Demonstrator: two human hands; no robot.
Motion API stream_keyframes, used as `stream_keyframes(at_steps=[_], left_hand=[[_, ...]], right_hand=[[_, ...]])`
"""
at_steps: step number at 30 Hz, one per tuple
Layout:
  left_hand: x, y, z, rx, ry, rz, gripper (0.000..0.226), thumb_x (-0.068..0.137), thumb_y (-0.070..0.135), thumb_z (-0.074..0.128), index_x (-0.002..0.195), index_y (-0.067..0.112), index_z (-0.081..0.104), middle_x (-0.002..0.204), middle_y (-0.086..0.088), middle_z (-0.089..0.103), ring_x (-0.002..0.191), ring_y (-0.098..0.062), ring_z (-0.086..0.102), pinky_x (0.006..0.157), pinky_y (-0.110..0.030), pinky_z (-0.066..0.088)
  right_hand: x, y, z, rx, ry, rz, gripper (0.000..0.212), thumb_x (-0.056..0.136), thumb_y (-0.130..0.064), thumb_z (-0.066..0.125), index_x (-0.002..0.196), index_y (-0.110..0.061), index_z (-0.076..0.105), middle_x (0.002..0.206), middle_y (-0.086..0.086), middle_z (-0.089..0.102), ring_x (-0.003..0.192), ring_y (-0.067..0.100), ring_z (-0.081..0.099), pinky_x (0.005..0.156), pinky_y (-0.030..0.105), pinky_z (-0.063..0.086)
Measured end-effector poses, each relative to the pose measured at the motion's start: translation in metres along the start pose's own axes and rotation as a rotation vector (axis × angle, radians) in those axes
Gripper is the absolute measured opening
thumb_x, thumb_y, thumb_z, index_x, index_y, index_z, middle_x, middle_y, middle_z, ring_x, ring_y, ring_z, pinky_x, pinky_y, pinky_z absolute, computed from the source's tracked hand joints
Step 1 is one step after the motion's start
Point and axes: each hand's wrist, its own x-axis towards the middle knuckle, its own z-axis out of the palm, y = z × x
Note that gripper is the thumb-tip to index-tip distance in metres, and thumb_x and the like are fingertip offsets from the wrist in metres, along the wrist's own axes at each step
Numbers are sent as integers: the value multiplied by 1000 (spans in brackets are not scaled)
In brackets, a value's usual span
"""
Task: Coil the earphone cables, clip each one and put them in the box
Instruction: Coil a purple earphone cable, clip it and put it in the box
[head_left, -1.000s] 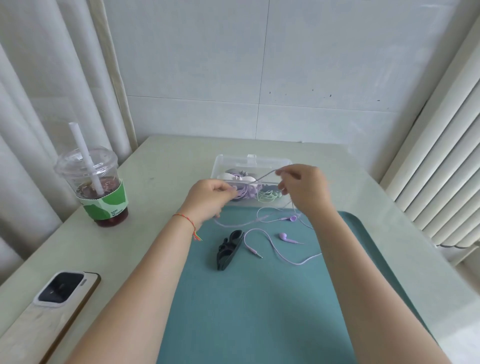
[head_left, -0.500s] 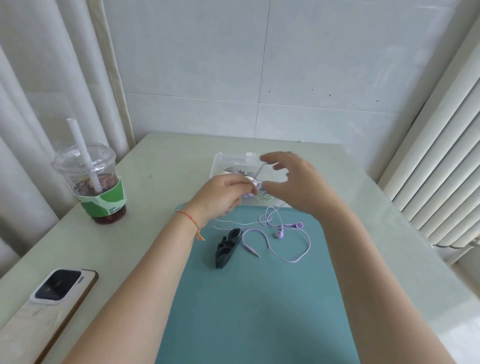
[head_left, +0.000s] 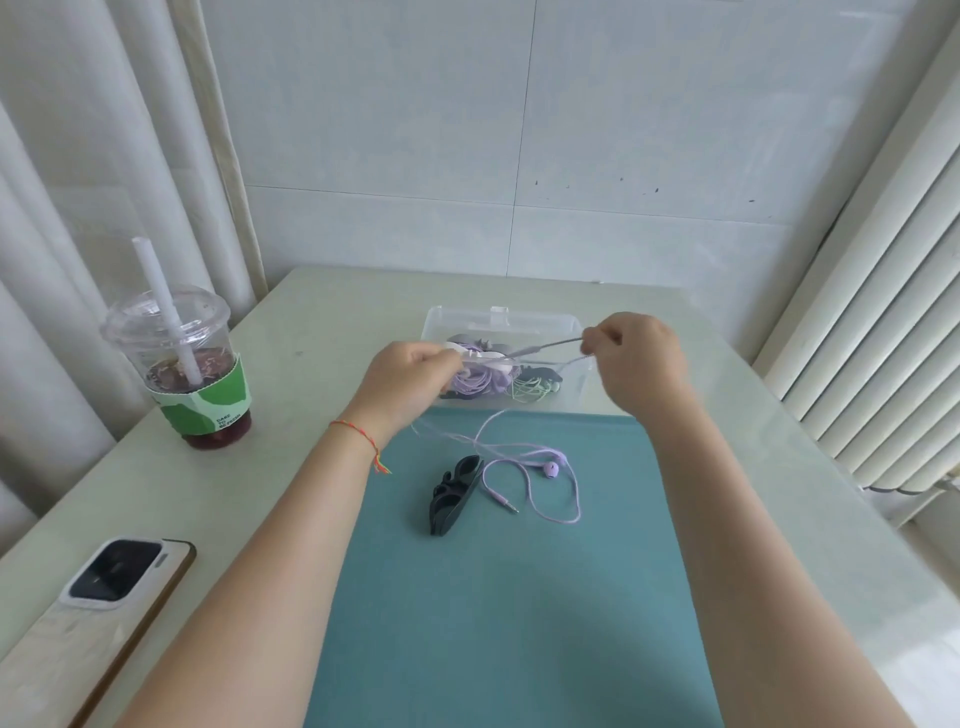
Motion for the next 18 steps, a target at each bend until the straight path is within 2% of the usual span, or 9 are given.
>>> stream_keyframes(at_steps=[3, 5, 7, 8, 10, 12, 14, 16, 18], left_hand=[[4, -1, -5, -156, 142, 15, 21, 66, 28, 50, 49, 16, 47, 50, 2, 31, 49, -17, 27, 57, -31, 28], [4, 0, -4, -238, 96, 40, 16, 69, 26, 53, 56, 19, 55, 47, 7, 34, 45, -13, 29, 54, -28, 35], [2, 2, 1, -237, -14, 82, 15, 77, 27, 57, 71, 17, 66, 45, 12, 41, 40, -9, 32, 52, -27, 40], [0, 3, 5, -220, -59, 103, 15, 81, 28, 60, 78, 17, 69, 48, 12, 46, 39, -9, 34, 52, -29, 42], [-3, 6, 13, -189, -104, 130, 9, 88, 25, 66, 87, 19, 72, 54, 9, 54, 38, -10, 37, 52, -31, 45], [-6, 10, 19, -180, -130, 146, 9, 92, 22, 65, 89, 18, 73, 56, 10, 57, 39, -11, 40, 47, -27, 43], [-9, 14, 21, -197, -138, 161, 12, 92, 23, 65, 86, 17, 72, 58, 5, 56, 40, -14, 38, 43, -23, 37], [-10, 16, 20, -216, -117, 167, 14, 92, 23, 65, 82, 15, 70, 56, 3, 54, 40, -11, 36, 44, -20, 33], [-9, 15, 18, -214, -94, 152, 19, 92, 23, 64, 75, 15, 68, 48, 9, 49, 39, -7, 34, 47, -21, 31]], right_hand=[[5, 14, -4, -43, 58, 66, 20, 91, -16, 52, 86, -7, 69, 86, 12, 64, 80, 31, 58, 59, 29, 34], [3, 14, -5, -75, 50, 60, 20, 89, -12, 51, 92, -11, 71, 98, 9, 68, 92, 29, 62, 67, 27, 38], [-2, 4, -5, -64, 20, -24, 29, 89, -7, 49, 102, -19, 72, 111, 0, 68, 100, 17, 60, 74, 20, 37], [-6, -3, -5, -32, -8, -84, 32, 89, -6, 49, 105, -22, 72, 110, -6, 68, 95, 9, 60, 73, 17, 36], [-15, -19, -5, 96, -137, -201, 37, 87, -4, 49, 109, -25, 70, 98, -17, 66, 67, -6, 56, 62, 11, 38], [-24, -31, -3, 241, -341, -264, 36, 86, -5, 52, 111, -26, 67, 99, -19, 66, 53, 0, 58, 57, 13, 47], [-29, -35, 2, 224, -459, -288, 29, 86, -9, 56, 109, -25, 64, 92, -11, 67, 55, 11, 60, 53, 21, 49], [-28, -34, 5, 119, -455, -309, 14, 89, -17, 59, 101, -20, 67, 77, -5, 65, 50, 5, 50, 52, 16, 41], [-25, -32, 3, 133, -381, -283, 16, 93, -20, 56, 89, -15, 71, 65, -2, 63, 43, 2, 43, 45, 11, 32]])
